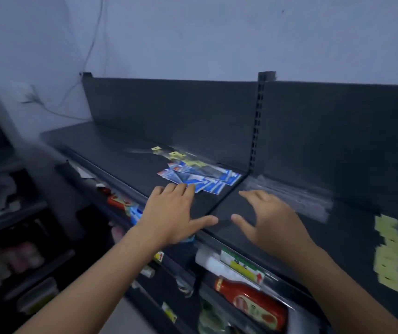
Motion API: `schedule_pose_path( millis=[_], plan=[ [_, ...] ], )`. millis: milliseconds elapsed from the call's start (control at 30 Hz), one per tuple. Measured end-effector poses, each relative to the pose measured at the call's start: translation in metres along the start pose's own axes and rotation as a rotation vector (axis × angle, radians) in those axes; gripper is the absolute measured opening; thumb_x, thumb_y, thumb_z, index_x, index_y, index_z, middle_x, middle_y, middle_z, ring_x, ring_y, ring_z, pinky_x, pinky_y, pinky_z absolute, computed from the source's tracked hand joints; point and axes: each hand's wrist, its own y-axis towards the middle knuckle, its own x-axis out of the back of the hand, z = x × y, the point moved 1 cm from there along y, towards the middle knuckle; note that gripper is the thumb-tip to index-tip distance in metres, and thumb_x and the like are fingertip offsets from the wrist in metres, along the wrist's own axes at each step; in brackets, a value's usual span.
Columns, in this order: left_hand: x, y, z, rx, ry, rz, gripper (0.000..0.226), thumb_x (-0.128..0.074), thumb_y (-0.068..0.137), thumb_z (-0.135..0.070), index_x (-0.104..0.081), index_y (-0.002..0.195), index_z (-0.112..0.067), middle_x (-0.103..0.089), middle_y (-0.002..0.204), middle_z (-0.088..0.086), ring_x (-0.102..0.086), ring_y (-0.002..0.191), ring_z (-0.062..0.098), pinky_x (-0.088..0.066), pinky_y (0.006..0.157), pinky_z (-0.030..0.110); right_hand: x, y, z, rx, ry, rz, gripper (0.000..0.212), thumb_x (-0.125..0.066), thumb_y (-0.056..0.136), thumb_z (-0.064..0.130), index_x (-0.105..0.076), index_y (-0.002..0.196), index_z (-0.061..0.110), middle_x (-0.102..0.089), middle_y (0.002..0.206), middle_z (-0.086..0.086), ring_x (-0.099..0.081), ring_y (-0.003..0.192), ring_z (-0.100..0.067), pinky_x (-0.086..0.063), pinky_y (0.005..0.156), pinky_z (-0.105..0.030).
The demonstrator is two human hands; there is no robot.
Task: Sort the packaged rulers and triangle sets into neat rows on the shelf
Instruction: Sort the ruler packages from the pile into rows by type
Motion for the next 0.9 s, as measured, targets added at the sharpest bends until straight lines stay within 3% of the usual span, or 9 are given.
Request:
schedule_pose_path(
  millis=[300,467,567,733,833,900],
  plan=[
    [-0.055,0.085,0.112,0.086,0.007,0.054,0.099,-0.020,0.076,-0.086,-0.023,0.150,-0.019,-0.035,0.151,0.000,-0.033,0.137,0.021,-0.027,0.108,0.038,-0.073,0.140,0.039,-0.031,-0.025,0.145,0.054,-0.044,0.091,0.055,-0.043,0.134,0.023,-0.051,0.133,0.001,-0.047,0.122,-0.021,-0.041,0.094,-0.032],
    [-0.078,0.150,0.161,0.063,-0.008,0.103,0.094,-0.024,0.077,-0.085,-0.030,0.146,-0.020,-0.038,0.150,0.000,-0.035,0.136,0.021,-0.027,0.107,0.037,-0.117,0.224,0.037,-0.076,0.034,0.185,0.041,-0.037,0.097,0.039,-0.046,0.132,0.020,-0.056,0.127,-0.004,-0.052,0.116,-0.025,-0.043,0.090,-0.034],
    [-0.092,0.185,0.180,0.022,-0.045,0.116,0.095,-0.024,0.077,-0.085,-0.034,0.144,-0.020,-0.041,0.148,0.000,-0.038,0.133,0.021,-0.030,0.106,0.037,-0.140,0.260,0.031,-0.141,-0.009,0.214,0.025,-0.034,0.097,0.028,-0.052,0.112,0.017,-0.061,0.117,-0.007,-0.054,0.105,-0.028,-0.041,0.081,-0.034],
    [-0.113,0.239,0.192,-0.147,-0.182,0.157,0.074,-0.037,0.081,-0.078,-0.050,0.131,-0.026,-0.056,0.127,-0.005,-0.049,0.119,0.020,-0.035,0.096,0.035,-0.167,0.288,0.016,-0.272,-0.061,0.211,0.030,-0.038,0.096,0.024,-0.050,0.123,0.017,-0.050,0.125,-0.007,-0.046,0.114,-0.027,-0.039,0.092,-0.036],
    [-0.121,0.273,0.185,-0.339,-0.343,0.149,0.046,-0.049,0.083,-0.069,-0.060,0.095,-0.027,-0.057,0.090,-0.014,-0.056,0.095,0.017,-0.040,0.076,0.030,-0.173,0.293,0.011,-0.352,-0.039,0.165,0.036,-0.037,0.099,0.034,-0.051,0.127,0.018,-0.049,0.125,-0.005,-0.043,0.114,-0.023,-0.038,0.094,-0.035],
    [-0.125,0.292,0.176,-0.497,-0.405,0.195,0.046,-0.055,0.078,-0.071,-0.063,0.092,-0.028,-0.058,0.088,-0.014,-0.055,0.088,0.011,-0.043,0.074,0.030,-0.172,0.291,0.010,-0.403,-0.049,0.168,0.038,-0.039,0.098,0.039,-0.051,0.127,0.019,-0.049,0.125,-0.004,-0.043,0.115,-0.022,-0.037,0.095,-0.034]
  ],
)
